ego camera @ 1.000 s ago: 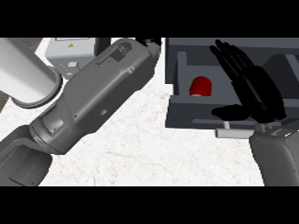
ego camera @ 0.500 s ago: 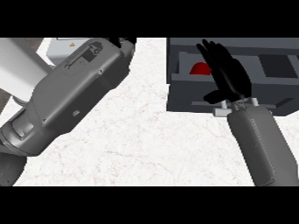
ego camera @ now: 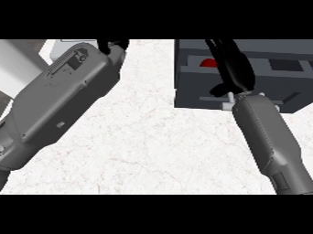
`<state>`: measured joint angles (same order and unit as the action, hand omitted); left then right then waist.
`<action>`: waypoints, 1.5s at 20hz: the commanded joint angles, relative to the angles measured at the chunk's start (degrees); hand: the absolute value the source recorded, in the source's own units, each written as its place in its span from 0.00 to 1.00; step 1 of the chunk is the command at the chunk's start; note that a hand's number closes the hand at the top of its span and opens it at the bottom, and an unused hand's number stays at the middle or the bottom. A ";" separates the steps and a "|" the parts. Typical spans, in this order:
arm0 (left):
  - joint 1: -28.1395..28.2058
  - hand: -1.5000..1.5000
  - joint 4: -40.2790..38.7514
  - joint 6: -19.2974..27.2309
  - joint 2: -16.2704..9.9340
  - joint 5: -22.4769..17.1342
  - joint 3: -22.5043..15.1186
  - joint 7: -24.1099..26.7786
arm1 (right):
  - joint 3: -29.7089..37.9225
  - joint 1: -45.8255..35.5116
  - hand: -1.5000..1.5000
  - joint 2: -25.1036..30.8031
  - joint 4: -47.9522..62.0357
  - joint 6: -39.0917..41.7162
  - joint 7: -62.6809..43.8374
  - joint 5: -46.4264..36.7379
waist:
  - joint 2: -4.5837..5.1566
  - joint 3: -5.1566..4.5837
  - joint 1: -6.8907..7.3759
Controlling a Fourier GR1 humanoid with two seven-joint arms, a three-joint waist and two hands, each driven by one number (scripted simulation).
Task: Pick up the can, place it into the drawer and close the drawer
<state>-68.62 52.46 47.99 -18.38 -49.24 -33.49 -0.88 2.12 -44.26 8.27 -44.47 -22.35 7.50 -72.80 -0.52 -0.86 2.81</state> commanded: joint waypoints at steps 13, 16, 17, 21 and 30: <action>1.55 0.00 10.17 1.20 -5.53 2.95 0.19 -6.59 | 7.47 -13.77 0.00 1.74 24.91 -17.59 -0.08 -1.48 | 2.08 1.05 2.35; 4.41 0.00 11.42 -0.18 -6.29 3.04 0.84 -5.81 | 8.95 -18.85 0.00 3.97 26.94 -15.67 -0.08 -0.62 | 2.12 0.99 2.34; 3.05 0.00 11.17 1.10 -5.72 3.39 0.60 -6.66 | 8.47 -20.13 0.00 3.43 27.66 -16.09 -1.53 -1.63 | 2.27 1.00 2.65; 3.72 0.00 13.26 -0.24 -7.68 3.50 0.56 -8.14 | 8.55 -22.30 0.00 4.39 29.83 -16.64 -2.99 -2.50 | 2.57 1.01 3.85; 6.93 0.00 16.58 -0.45 -8.43 4.16 0.82 -8.17 | 11.30 -28.07 0.00 6.00 33.32 -8.69 1.67 0.56 | 2.78 1.03 4.17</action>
<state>-62.57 68.41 48.03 -26.60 -45.32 -32.60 -8.81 11.27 -66.64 14.25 -10.65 -33.60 7.67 -74.65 2.58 0.71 6.11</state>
